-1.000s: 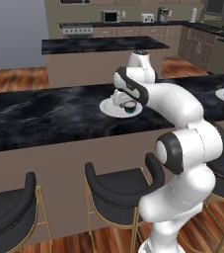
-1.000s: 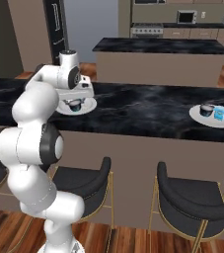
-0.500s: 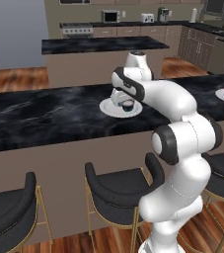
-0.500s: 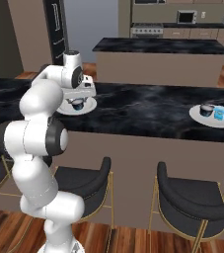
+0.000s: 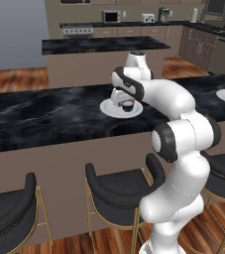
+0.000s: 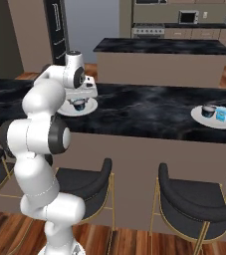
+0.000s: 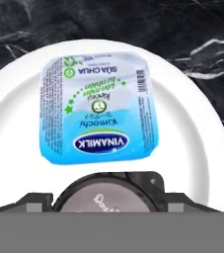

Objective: Place two yogurt containers on each plate.

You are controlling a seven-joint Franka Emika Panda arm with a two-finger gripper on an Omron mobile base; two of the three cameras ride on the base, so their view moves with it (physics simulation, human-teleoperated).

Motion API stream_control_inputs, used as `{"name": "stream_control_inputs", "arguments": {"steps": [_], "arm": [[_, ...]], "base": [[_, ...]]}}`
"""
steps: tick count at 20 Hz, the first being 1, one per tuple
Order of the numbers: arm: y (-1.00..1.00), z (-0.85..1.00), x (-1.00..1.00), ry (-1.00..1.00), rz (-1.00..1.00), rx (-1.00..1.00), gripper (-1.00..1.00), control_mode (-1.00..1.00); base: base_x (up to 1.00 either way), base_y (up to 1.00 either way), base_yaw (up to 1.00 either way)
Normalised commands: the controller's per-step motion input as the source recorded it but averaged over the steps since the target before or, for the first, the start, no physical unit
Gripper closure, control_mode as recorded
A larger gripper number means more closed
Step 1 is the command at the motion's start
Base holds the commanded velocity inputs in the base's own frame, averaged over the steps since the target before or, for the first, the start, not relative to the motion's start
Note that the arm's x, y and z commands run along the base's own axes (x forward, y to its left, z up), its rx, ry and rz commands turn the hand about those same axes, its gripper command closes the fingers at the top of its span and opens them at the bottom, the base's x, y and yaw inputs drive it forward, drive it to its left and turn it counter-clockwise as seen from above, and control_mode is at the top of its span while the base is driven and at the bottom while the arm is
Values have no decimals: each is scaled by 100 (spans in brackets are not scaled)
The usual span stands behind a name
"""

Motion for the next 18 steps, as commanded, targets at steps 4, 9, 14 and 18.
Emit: {"name": "stream_control_inputs", "arguments": {"steps": [4,9,14,18], "arm": [[0,0,0,0,0,0,-100,-100],[0,0,0,0,0,0,-100,-100],[0,0,0,0,0,0,-100,-100],[0,0,3,0,0,0,-100,-100]], "base": [[0,0,0],[0,0,0],[0,0,0],[0,0,0]]}}
